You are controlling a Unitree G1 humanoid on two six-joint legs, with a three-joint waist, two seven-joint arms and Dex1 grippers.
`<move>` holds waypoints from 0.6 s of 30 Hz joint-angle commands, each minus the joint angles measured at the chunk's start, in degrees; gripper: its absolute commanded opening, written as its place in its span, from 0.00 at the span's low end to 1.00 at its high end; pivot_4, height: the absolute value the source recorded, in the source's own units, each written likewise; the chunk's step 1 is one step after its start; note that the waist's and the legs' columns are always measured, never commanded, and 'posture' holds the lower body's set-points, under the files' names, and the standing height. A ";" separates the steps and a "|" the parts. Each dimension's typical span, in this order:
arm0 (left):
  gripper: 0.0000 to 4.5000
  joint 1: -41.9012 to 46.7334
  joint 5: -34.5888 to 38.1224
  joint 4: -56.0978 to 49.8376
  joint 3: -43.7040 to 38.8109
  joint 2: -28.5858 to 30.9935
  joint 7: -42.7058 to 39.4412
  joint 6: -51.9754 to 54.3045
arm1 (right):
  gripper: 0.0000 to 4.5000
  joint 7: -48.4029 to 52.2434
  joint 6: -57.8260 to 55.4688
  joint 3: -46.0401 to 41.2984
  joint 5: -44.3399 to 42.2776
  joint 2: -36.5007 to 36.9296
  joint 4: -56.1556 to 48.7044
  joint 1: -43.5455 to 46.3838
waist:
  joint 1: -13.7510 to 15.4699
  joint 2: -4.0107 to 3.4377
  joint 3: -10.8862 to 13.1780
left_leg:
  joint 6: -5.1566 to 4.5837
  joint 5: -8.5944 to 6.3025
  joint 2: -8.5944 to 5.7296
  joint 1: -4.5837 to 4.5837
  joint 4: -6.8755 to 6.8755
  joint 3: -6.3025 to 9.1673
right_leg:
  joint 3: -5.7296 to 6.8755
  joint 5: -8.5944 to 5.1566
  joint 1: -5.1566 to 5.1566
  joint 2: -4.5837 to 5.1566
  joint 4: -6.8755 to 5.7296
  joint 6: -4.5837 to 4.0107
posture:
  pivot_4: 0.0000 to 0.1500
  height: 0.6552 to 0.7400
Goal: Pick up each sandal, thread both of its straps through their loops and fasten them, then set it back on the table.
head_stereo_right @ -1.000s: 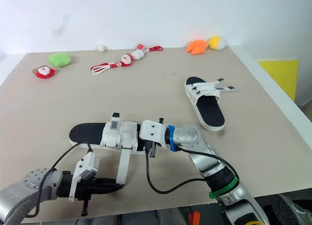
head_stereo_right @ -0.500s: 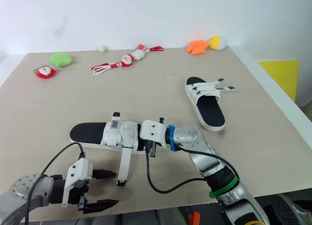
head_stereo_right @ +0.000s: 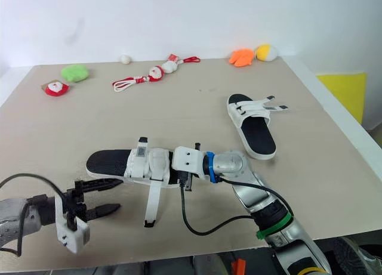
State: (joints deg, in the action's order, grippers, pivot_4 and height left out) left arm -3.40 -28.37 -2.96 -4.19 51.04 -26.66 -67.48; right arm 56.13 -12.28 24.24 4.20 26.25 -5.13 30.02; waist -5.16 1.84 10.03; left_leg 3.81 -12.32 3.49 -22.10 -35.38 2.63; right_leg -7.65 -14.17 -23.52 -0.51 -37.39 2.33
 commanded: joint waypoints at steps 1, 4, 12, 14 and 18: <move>0.97 2.92 -2.15 0.54 1.65 -1.33 3.24 -5.81 | 0.00 0.47 -0.96 1.79 0.90 -0.08 2.09 -0.77 | -0.05 0.03 -0.01 | 0.00 0.00 0.01 -0.01 0.00 0.00 | 0.00 0.02 0.00 -0.02 0.00 0.04 | 1.00 1.00; 0.97 4.62 -2.16 -0.69 3.76 -2.57 3.78 -5.75 | 0.00 0.40 -1.30 1.61 0.88 0.15 1.43 -1.23 | -0.05 0.01 -0.01 | -0.01 0.00 0.05 0.01 0.00 0.00 | -0.01 0.19 0.00 -0.05 -0.01 0.34 | 1.00 1.00; 0.97 7.62 -1.78 -2.66 10.28 -2.97 1.92 -2.76 | 0.00 0.45 -2.53 1.56 0.82 0.41 -0.11 -1.91 | 0.04 0.01 -0.01 | -0.02 0.00 0.04 0.01 -0.04 0.00 | -0.03 0.22 0.04 -0.06 -0.01 0.46 | 1.00 1.00; 0.97 8.21 -1.87 -2.49 11.91 -3.02 1.19 -1.37 | 0.00 0.35 -3.08 1.34 0.80 0.47 -0.47 -1.77 | 0.04 0.01 -0.01 | -0.02 0.00 0.04 0.00 -0.04 0.02 | -0.03 0.20 0.04 -0.08 -0.01 0.48 | 1.00 1.00; 0.97 9.66 -2.53 -1.81 15.07 -3.36 0.30 -0.34 | 0.00 0.26 -3.66 1.05 0.78 0.79 -1.06 -1.99 | 0.06 0.01 -0.01 | -0.02 0.00 0.03 -0.02 -0.04 0.03 | -0.03 0.20 0.05 -0.08 -0.01 0.48 | 1.00 1.00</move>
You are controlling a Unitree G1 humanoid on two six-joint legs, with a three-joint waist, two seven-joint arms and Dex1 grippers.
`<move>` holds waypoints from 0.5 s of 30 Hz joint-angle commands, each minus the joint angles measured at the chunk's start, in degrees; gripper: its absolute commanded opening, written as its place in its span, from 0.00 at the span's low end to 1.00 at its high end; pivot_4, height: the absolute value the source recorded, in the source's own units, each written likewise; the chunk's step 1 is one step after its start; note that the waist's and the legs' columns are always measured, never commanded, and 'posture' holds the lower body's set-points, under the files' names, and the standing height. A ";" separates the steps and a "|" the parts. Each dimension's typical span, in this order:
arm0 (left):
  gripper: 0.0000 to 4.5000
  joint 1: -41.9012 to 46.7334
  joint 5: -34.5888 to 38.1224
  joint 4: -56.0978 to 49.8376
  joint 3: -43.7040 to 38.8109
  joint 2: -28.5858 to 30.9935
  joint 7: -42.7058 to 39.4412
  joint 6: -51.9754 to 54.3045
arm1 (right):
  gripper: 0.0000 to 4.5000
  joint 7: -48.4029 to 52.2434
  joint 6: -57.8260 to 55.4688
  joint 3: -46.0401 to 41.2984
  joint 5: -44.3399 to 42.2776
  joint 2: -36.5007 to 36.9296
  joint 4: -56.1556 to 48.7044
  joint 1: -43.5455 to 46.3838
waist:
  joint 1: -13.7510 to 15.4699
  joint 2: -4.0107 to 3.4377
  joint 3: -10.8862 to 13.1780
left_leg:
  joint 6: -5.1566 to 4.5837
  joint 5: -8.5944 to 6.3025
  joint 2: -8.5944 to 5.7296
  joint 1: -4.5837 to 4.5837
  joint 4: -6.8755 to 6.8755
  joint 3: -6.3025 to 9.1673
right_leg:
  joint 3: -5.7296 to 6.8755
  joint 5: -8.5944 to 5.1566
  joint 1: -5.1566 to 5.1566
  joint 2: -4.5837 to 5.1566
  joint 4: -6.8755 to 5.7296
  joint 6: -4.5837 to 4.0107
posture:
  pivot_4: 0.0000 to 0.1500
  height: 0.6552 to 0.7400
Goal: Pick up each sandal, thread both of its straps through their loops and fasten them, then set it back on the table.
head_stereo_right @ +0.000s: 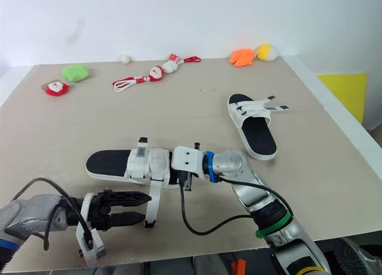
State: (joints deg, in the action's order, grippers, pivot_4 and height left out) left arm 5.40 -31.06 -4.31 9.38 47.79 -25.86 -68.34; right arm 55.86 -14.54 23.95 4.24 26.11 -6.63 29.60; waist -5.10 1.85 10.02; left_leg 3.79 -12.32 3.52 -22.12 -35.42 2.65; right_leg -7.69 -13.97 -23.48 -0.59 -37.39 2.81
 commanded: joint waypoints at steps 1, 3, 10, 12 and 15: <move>0.97 1.10 -0.01 -0.17 2.19 -0.19 -0.53 0.64 | 0.00 0.51 -1.45 1.32 0.75 1.01 0.35 -1.70 | 0.01 0.00 0.00 | 0.00 0.00 0.00 0.00 0.00 0.00 | 0.00 0.00 0.01 0.00 0.00 0.00 | 1.00 1.00; 0.97 1.56 -0.42 0.35 3.25 -0.48 -0.47 0.52 | 0.00 0.43 -1.48 1.31 0.82 1.08 0.34 -1.79 | 0.11 0.00 0.00 | 0.00 0.00 -0.01 0.00 0.00 0.00 | -0.01 0.00 0.01 0.00 0.00 0.00 | 1.00 1.00; 0.97 1.91 -2.26 0.55 5.54 -2.08 -0.08 0.78 | 0.00 0.09 -2.00 1.17 0.89 1.26 -0.12 -1.86 | 0.21 -0.01 -0.01 | 0.00 0.00 -0.04 0.02 -0.02 0.03 | -0.04 -0.01 0.06 0.00 0.00 0.01 | 1.00 1.00; 0.92 2.06 -2.63 0.65 5.96 -2.41 0.17 0.95 | 0.00 0.02 -1.95 1.12 0.88 1.34 -0.03 -1.84 | 0.22 -0.02 -0.02 | 0.00 0.00 -0.04 0.02 -0.02 0.04 | -0.03 0.00 0.07 0.00 0.00 0.02 | 1.00 1.00; 0.70 2.41 -3.01 0.92 6.54 -2.70 0.37 1.13 | 0.00 -0.04 -1.99 1.11 0.82 1.47 -0.16 -1.77 | 0.22 -0.02 -0.02 | 0.00 0.00 -0.05 0.02 -0.05 0.03 | -0.04 0.01 0.09 0.00 0.00 0.03 | 1.00 1.00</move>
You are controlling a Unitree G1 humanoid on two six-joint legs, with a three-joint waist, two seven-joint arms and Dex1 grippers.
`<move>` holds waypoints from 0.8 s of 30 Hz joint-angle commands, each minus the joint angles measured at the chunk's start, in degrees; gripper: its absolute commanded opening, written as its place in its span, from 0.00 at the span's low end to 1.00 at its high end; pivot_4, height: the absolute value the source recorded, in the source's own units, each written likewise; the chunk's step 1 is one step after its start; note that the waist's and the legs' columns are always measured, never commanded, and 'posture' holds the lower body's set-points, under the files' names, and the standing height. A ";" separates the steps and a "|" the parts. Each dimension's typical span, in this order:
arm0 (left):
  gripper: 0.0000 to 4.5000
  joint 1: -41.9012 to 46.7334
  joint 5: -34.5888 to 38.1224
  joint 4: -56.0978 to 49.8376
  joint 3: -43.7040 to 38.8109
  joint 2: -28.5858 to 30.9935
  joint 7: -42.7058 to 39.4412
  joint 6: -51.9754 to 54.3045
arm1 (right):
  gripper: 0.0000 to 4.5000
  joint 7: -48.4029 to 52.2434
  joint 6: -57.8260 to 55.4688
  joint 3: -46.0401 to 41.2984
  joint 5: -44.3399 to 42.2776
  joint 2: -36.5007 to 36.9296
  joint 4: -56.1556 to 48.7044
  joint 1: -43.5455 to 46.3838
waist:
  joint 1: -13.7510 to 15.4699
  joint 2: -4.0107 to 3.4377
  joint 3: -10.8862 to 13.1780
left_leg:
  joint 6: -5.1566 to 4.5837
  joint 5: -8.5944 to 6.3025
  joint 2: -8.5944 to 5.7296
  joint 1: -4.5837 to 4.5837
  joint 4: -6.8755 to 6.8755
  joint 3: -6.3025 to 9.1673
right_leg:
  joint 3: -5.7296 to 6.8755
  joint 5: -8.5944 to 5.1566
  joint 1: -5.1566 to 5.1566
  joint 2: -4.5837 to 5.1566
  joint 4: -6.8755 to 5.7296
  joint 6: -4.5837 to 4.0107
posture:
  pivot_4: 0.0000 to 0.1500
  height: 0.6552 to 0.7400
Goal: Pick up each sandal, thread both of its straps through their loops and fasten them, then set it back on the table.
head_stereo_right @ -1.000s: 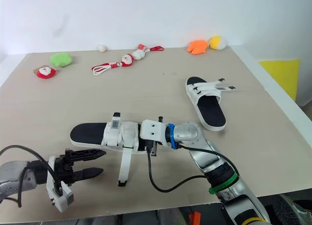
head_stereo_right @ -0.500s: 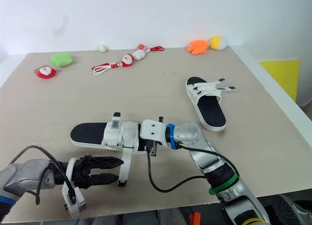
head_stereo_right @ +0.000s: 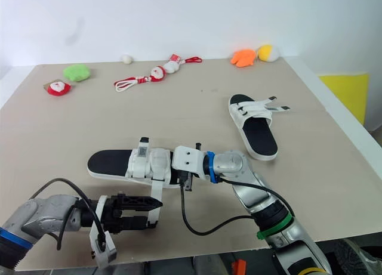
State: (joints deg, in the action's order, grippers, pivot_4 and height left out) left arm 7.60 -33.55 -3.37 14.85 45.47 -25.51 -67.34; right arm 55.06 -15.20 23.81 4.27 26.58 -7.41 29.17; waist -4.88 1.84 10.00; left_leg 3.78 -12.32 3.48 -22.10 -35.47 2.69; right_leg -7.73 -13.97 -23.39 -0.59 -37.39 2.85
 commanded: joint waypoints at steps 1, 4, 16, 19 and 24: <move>0.57 0.43 -0.52 0.24 1.30 -0.31 0.05 0.22 | 0.00 0.72 -1.32 1.26 0.80 1.00 0.68 -1.22 | 0.00 0.00 0.00 | 0.00 0.00 0.00 -0.01 -0.01 0.01 | 0.00 0.00 0.00 0.00 0.00 0.00 | 1.00 1.00; 0.25 0.92 -0.40 0.90 1.82 -0.07 -0.02 0.87 | 0.00 0.65 -1.35 1.27 0.79 1.01 0.81 -0.94 | 0.16 -0.04 -0.02 | 0.00 0.00 0.00 0.00 -0.01 0.01 | 0.01 0.01 0.00 -0.01 0.00 0.01 | 1.00 1.00; 0.03 -0.51 44.01 -14.08 6.73 7.08 -17.89 36.38 | 0.00 0.61 -0.72 1.44 0.92 0.96 1.58 -0.47 | 0.26 -0.22 -0.12 | -0.06 0.02 -0.01 -0.03 -0.05 0.03 | -0.03 0.03 -0.04 -0.04 -0.06 0.11 | 1.00 1.00; 0.03 -0.67 52.95 -20.78 4.71 8.96 -21.25 47.21 | 0.00 0.58 -0.44 1.44 0.91 0.85 2.01 -0.24 | 0.26 -0.23 -0.10 | -0.07 0.03 0.00 -0.03 -0.12 0.06 | -0.02 0.03 -0.04 -0.06 -0.13 0.12 | 1.00 1.00; 0.03 0.56 71.08 -29.48 -0.54 11.43 -24.20 65.35 | 0.00 0.35 -0.12 1.39 0.93 0.66 2.50 0.01 | 0.25 -0.20 -0.08 | -0.07 0.03 0.00 -0.01 -0.14 0.06 | -0.02 -0.10 -0.04 -0.08 -0.13 -0.09 | 1.00 1.00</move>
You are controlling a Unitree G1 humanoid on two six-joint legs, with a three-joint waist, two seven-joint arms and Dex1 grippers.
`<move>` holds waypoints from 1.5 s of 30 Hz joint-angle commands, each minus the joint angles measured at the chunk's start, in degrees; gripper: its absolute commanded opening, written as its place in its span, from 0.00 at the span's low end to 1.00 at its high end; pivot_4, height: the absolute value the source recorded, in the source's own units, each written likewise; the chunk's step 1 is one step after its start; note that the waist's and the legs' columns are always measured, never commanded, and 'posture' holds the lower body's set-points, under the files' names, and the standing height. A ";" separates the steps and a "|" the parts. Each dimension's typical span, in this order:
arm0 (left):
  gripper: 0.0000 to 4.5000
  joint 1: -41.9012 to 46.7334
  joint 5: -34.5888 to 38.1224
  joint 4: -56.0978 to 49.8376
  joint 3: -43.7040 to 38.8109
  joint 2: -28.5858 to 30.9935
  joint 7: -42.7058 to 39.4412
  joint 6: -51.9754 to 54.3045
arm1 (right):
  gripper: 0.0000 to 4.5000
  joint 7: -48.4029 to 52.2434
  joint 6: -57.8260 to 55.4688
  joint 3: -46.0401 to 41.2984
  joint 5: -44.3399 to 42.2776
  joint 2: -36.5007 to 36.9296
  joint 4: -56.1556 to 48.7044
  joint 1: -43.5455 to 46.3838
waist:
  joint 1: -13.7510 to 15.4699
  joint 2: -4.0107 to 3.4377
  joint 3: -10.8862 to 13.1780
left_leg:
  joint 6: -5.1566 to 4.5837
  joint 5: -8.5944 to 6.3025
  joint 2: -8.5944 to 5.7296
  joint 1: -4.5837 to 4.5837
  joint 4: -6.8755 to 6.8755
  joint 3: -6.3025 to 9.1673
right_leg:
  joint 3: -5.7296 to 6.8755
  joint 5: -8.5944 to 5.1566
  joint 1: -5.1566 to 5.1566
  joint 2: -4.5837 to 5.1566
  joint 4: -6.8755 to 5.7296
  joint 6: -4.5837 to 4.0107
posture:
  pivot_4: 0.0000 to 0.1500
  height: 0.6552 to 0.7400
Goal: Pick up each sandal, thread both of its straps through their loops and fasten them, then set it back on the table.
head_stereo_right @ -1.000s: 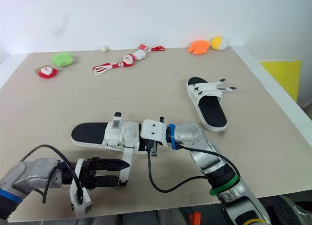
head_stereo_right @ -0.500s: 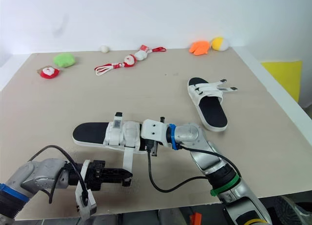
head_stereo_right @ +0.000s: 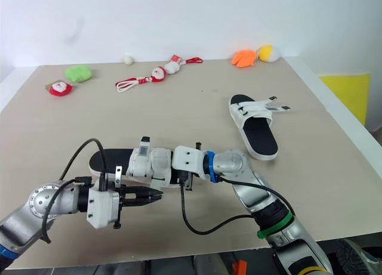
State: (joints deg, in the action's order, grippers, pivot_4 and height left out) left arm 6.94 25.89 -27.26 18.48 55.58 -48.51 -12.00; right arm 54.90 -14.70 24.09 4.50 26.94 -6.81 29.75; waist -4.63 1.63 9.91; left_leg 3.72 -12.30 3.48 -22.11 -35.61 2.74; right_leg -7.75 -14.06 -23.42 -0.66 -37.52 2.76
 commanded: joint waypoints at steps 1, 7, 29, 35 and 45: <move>0.03 2.35 16.08 -6.74 -5.64 1.38 -0.99 13.87 | 0.00 0.44 -0.55 1.16 0.74 0.21 1.98 -0.55 | 0.00 0.05 0.03 | 0.00 0.00 0.00 0.00 -0.01 0.00 | 0.01 0.00 0.00 0.00 0.00 -0.01 | 1.00 1.00; 0.03 6.45 37.87 -4.98 -13.17 -0.14 -1.19 32.31 | 0.00 0.18 -0.09 1.26 0.89 -0.33 2.78 -0.19 | -0.48 0.10 0.08 | 0.01 0.00 0.00 -0.02 -0.09 0.03 | 0.01 -0.01 -0.01 -0.02 -0.01 -0.02 | 1.00 1.00; 0.03 24.27 20.43 17.90 -13.44 -20.00 6.15 45.72 | 0.00 -0.37 -0.76 1.57 1.07 -0.78 1.49 -0.92 | -0.31 0.25 0.18 | 0.00 0.00 -0.10 -0.23 -0.23 0.42 | 0.17 0.17 0.02 -0.08 -0.02 0.28 | 1.00 1.00; 0.03 24.23 16.39 19.98 -13.55 -22.54 5.47 46.19 | 0.00 -0.57 -0.86 1.70 1.15 -0.64 1.01 -1.37 | -0.28 0.26 0.17 | 0.01 0.00 -0.12 -0.24 -0.25 0.44 | 0.17 0.18 0.04 -0.07 -0.02 0.30 | 1.00 1.00; 0.03 26.28 10.98 25.77 -13.39 -26.68 5.18 46.98 | 0.00 -0.80 -0.72 2.02 1.13 -0.90 0.98 -1.36 | -0.23 0.26 0.17 | 0.00 0.01 -0.14 -0.26 -0.34 0.48 | 0.19 0.22 0.08 -0.07 -0.02 0.34 | 1.00 1.00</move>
State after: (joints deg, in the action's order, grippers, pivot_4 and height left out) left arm 31.66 37.90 -1.65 6.45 29.24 -43.83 35.30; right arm 53.58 -14.62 24.40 4.85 25.97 -6.58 29.61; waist -4.86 1.89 10.08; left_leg 3.72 -12.29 3.34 -22.37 -35.96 3.23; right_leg -7.56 -13.85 -23.35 -0.73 -37.54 3.11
